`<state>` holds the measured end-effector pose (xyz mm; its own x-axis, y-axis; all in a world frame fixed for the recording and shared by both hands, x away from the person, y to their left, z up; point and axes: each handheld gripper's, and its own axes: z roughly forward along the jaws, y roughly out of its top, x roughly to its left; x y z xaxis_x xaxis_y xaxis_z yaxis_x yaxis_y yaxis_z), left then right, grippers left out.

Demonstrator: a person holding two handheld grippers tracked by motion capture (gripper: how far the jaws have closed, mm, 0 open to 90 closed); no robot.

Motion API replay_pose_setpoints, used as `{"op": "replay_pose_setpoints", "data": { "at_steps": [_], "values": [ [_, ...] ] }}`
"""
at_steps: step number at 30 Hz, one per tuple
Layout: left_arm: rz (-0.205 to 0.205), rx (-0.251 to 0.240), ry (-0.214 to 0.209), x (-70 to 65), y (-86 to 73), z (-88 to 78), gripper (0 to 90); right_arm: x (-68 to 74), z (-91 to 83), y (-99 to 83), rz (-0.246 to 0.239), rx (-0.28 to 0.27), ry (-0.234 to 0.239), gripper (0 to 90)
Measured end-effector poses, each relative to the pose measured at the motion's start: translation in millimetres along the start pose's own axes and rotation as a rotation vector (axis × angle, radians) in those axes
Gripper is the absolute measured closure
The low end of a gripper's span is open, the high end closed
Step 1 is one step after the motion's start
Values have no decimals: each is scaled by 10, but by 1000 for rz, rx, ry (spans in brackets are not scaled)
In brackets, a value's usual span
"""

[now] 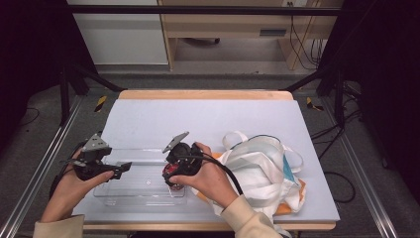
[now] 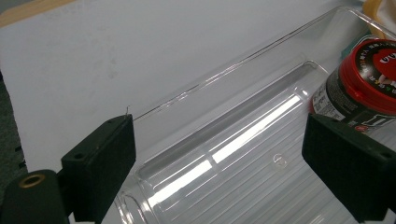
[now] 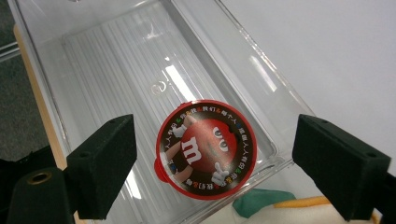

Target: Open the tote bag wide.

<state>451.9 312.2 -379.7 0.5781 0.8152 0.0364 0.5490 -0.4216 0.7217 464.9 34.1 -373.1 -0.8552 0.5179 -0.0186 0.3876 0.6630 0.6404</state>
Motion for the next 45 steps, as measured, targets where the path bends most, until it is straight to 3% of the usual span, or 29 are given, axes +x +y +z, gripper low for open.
{"op": "replay_pose_setpoints", "data": {
  "at_steps": [45],
  "values": [
    [12,16,4,-83,13,44,93,-124,-723,-252,58,-169,-47,120]
  ]
}}
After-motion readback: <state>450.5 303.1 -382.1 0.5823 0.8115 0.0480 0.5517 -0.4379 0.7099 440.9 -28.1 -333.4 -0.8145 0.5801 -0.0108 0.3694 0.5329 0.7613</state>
